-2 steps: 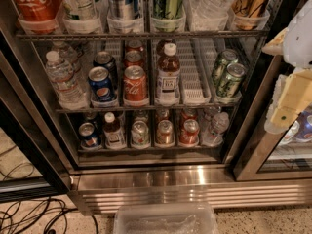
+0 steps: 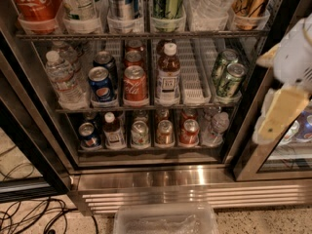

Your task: Pick coke can from middle shelf of fridge

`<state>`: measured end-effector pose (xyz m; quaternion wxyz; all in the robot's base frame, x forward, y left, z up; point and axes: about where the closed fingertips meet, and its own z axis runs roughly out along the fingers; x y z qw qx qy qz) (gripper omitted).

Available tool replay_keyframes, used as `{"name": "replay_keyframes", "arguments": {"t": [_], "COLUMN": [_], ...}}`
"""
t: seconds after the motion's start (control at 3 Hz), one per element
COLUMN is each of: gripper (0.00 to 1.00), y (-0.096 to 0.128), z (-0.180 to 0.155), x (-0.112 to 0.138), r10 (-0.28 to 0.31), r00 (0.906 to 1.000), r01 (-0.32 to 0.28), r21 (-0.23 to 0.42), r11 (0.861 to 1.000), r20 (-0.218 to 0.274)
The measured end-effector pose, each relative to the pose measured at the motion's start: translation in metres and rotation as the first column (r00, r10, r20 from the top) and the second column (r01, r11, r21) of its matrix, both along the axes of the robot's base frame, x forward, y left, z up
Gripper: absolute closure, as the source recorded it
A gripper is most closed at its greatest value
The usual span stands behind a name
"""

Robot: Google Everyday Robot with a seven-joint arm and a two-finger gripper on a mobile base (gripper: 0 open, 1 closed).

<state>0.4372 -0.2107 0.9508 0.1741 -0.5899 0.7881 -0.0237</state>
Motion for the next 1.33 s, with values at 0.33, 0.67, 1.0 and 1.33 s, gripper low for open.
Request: {"name": "replay_keyframes", "arguments": {"t": [0.33,0.67,1.0,1.33], "gripper": [0.00,0.00,0.00,0.00], "y": [0.019,0.047,0.085,0.085], "z": [-0.056,-0.115,-0.147,-0.147], "x": [-0.005,-0.004,0.004,0.004], "r10": [-0.033,-0.029,-0.001,-0.001], "r00": [0.9995,0.9996,0.9994,0.9994], "r01": [0.033,0.029,-0.004,-0.004], "r21": [0.041,0.087,0.149,0.149], "r11": [0.999,0.996,0.989,0.989], "r20": [0.001,-0.005,0.034,0.034]}}
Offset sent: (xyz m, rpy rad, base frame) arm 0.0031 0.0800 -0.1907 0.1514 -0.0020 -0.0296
